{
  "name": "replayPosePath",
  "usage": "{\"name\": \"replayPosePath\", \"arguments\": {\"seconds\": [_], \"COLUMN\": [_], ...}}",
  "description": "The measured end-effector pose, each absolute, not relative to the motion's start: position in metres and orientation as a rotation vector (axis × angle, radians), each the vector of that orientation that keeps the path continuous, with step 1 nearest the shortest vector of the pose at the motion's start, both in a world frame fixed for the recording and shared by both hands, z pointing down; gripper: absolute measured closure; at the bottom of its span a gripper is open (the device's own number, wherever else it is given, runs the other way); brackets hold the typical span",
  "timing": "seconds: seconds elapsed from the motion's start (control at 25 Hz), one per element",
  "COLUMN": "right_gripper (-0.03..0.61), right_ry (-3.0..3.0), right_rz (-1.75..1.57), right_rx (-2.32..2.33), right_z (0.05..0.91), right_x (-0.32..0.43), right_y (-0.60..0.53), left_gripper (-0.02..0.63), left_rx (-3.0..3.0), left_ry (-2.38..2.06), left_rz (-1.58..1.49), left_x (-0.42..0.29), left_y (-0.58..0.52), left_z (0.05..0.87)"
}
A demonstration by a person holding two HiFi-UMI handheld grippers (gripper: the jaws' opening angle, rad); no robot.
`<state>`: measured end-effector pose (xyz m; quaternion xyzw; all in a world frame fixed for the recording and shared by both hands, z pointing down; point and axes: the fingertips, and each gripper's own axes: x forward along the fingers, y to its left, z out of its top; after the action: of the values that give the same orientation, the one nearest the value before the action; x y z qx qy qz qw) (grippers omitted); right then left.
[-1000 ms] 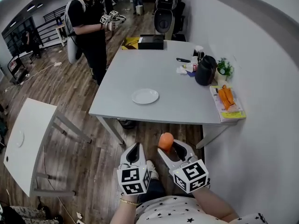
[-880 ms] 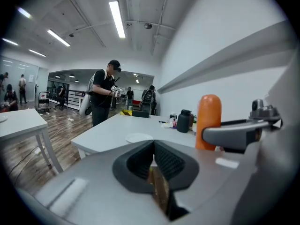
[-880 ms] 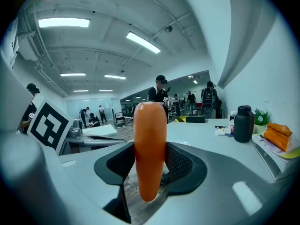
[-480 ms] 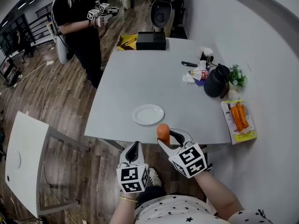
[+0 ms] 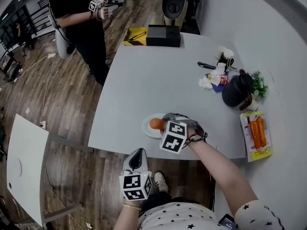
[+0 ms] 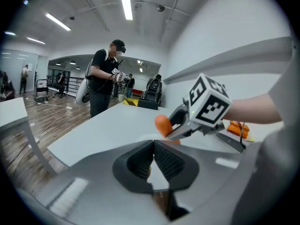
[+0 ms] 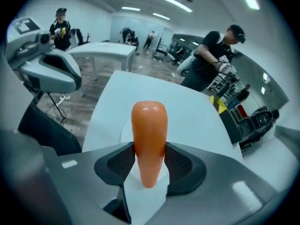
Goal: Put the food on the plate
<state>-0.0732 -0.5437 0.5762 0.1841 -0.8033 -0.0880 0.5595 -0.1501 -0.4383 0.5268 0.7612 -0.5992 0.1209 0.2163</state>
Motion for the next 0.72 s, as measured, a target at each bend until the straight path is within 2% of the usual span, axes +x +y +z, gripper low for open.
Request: {"name": "replayPosePath", "arguments": {"seconds": [0.32,0.6,0.72], "right_gripper": [0.38,0.379,0.326], "right_ry": [-1.726,-1.757,-1.862], "right_rz": [-0.251,-0.271,-0.276], "right_rx": [0.198,0.199,0.278], "right_z": [0.638,0.639,0.628], "right_x": [-0.096,-0.102,-0.108], "right_y": [-0.559,-0.56,-0.558], "left_gripper": [0.606,0.606,0.606], "left_rx": [2.058,2.036,2.044], "left_ry": [-1.693,-1.703,-1.702], "left_rz": [0.35,0.36,0.357], "left_x": [-0.165,-0.171,-0.167], "left_y": [-0.451,-0.449,-0.448], "left_z": [0.537,0.54,0.538]}}
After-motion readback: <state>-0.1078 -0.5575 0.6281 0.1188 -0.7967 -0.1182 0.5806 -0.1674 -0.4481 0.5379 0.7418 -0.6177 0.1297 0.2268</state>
